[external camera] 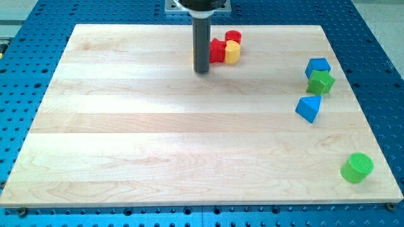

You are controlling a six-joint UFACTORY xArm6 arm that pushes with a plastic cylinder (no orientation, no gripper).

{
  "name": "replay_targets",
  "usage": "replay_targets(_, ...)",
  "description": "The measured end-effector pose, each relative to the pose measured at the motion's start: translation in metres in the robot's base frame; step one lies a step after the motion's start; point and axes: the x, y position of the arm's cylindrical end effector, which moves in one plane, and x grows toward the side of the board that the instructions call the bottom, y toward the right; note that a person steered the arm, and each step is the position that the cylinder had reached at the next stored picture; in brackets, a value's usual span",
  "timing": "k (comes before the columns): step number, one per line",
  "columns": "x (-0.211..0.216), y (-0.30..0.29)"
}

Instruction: Move the green star into the triangle

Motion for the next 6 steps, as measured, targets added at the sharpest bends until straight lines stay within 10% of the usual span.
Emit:
replay_targets(3,-0.020,0.227)
replay_targets(6,0.072,0.217)
